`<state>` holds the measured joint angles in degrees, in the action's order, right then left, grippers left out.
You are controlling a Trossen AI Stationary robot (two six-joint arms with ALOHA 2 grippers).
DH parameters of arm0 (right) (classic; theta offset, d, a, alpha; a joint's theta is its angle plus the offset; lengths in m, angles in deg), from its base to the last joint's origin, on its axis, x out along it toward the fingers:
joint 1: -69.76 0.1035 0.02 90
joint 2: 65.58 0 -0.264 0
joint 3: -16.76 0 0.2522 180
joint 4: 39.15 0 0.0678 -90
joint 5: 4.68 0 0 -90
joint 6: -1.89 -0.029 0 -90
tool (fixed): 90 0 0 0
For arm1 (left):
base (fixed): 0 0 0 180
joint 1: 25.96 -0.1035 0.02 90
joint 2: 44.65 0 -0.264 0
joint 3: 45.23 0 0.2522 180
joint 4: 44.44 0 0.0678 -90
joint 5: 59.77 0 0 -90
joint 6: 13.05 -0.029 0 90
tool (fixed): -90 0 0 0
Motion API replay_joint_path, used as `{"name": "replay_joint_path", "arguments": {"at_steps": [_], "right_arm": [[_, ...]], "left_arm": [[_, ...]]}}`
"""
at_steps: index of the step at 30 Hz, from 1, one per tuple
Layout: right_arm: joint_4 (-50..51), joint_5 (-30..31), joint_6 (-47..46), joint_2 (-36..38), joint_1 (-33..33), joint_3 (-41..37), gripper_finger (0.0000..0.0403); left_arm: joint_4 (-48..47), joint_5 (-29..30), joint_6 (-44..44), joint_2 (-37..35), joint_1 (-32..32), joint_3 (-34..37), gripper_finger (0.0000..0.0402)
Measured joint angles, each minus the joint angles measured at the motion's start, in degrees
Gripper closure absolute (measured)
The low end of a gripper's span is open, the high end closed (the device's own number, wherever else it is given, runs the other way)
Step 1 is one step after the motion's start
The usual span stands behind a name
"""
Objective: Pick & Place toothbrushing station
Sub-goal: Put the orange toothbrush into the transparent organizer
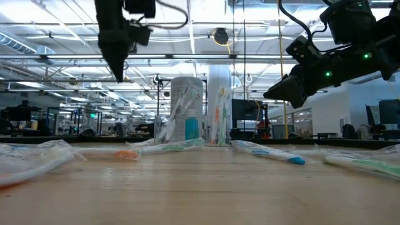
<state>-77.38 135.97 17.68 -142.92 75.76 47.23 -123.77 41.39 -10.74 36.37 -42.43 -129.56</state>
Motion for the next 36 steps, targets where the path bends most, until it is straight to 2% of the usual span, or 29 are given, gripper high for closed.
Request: {"name": "replay_joint_path", "arguments": {"at_steps": [7, 12, 16, 18, 22, 24, 36], "right_arm": [[0.0, 0.0, 0.0, 0.0, 0.0, 0.0, 0.0234], [0.0, 0.0, -0.1, 0.0, 0.0, 0.0, 0.0234], [0.0, 0.0, -0.1, 0.0, 0.0, 0.0, 0.0234], [0.0, 0.0, -0.1, 0.0, 0.0, 0.0, 0.0234], [0.0, 0.0, -0.1, 0.0, 0.0, 0.0, 0.0234], [0.0, 0.0, -0.1, 0.0, 0.0, 0.0, 0.0234], [0.0, -0.1, -0.1, 0.0, 0.0, 0.0, 0.0234]], "left_arm": [[22.8, -2.3, 4.9, -0.1, -2.3, 17.5, 0.0254], [43.8, -1.9, 16.0, -0.1, -3.6, 29.3, 0.0254], [57.2, -1.9, 20.3, 0.0, -3.8, 35.5, 0.0254], [61.7, -1.6, 22.2, 0.0, -3.8, 37.3, 0.0254], [66.5, 1.9, 34.3, 0.4, -4.1, 39.4, 0.0254], [67.5, 3.5, 37.5, 1.2, -4.4, 40.0, 0.0254], [82.7, 4.0, 39.0, 9.4, -6.2, 40.1, 0.0254]]}}
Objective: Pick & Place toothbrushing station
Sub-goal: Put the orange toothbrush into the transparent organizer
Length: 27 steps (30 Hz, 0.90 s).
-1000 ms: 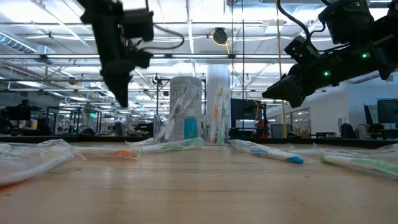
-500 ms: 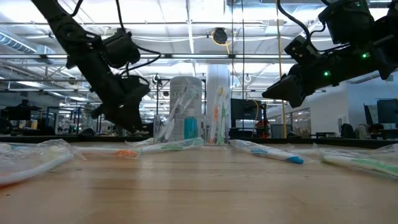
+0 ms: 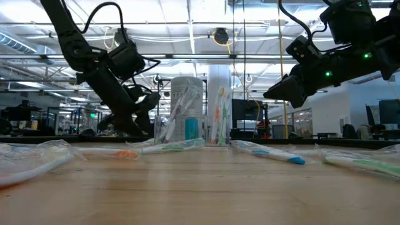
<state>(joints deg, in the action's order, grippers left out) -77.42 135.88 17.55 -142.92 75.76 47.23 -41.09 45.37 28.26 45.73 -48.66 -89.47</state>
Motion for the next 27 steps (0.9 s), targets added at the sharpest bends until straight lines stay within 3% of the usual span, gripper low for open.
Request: {"name": "replay_joint_path", "arguments": {"at_steps": [7, 14, 27], "right_arm": [[0.0, -2.1, -0.2, 0.0, -0.1, 0.0, 0.0234], [0.0, -8.4, -0.1, 0.0, -0.1, 0.0, 0.0234], [0.0, -8.9, 0.0, 0.0, -0.1, 0.0, 0.0234]], "left_arm": [[4.0, -1.4, -0.6, 5.1, -1.0, -0.1, 0.0254], [4.7, -1.4, -11.2, 6.0, -1.5, -0.2, 0.0259], [4.0, 0.7, -13.9, 5.7, -1.5, -0.1, 0.0393]]}}
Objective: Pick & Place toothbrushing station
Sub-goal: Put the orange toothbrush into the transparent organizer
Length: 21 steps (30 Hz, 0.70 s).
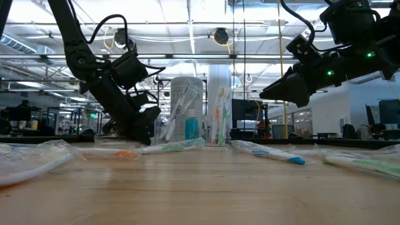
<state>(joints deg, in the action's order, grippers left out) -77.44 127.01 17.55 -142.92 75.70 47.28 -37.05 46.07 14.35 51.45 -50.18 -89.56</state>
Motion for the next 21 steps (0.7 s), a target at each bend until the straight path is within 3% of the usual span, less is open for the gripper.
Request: {"name": "replay_joint_path", "arguments": {"at_steps": [6, 14, 21], "right_arm": [[0.0, 0.0, 0.2, 0.0, 0.0, 0.0, 0.0234], [0.0, 0.0, 0.5, 0.0, 0.0, 0.0, 0.0234], [0.0, 0.0, 0.5, 0.0, 0.0, 0.0, 0.0234]], "left_arm": [[-1.4, 0.8, -1.7, -5.4, 0.0, 0.1, 0.0378], [1.6, 5.4, -7.8, -18.6, 0.9, 0.0, 0.0395], [21.8, 6.9, -18.2, -21.4, 4.3, 0.1, 0.039]]}}
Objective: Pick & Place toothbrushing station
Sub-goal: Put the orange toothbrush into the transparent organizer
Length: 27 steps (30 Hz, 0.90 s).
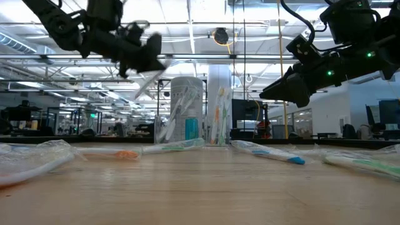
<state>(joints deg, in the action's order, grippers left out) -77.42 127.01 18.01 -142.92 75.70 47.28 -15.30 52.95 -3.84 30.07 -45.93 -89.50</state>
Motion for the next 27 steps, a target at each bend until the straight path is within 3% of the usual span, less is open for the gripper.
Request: {"name": "replay_joint_path", "arguments": {"at_steps": [8, 13, 18, 23, 27], "right_arm": [[0.0, 0.0, 0.0, 0.0, 0.0, 0.0, 0.0234], [0.0, 0.0, 0.0, 0.0, 0.0, 0.0, 0.0234], [0.0, 0.0, 0.5, 0.0, 0.0, 0.0, 0.0234], [0.0, 0.0, 0.6, 0.0, 0.0, 0.0, 0.0234], [0.0, 0.0, 0.6, 0.0, 0.0, 0.0, 0.0234]], "left_arm": [[26.6, -1.8, -14.0, 10.9, 3.4, 0.0, 0.0395], [37.6, -1.5, -15.6, 19.5, 3.5, 0.0, 0.0395], [35.9, -1.2, -12.5, 23.6, 3.7, 0.0, 0.039], [29.4, -1.2, -13.4, 23.9, 4.8, 0.0, 0.0398], [26.6, -1.2, -13.1, 24.0, 5.7, 0.0, 0.0384]]}}
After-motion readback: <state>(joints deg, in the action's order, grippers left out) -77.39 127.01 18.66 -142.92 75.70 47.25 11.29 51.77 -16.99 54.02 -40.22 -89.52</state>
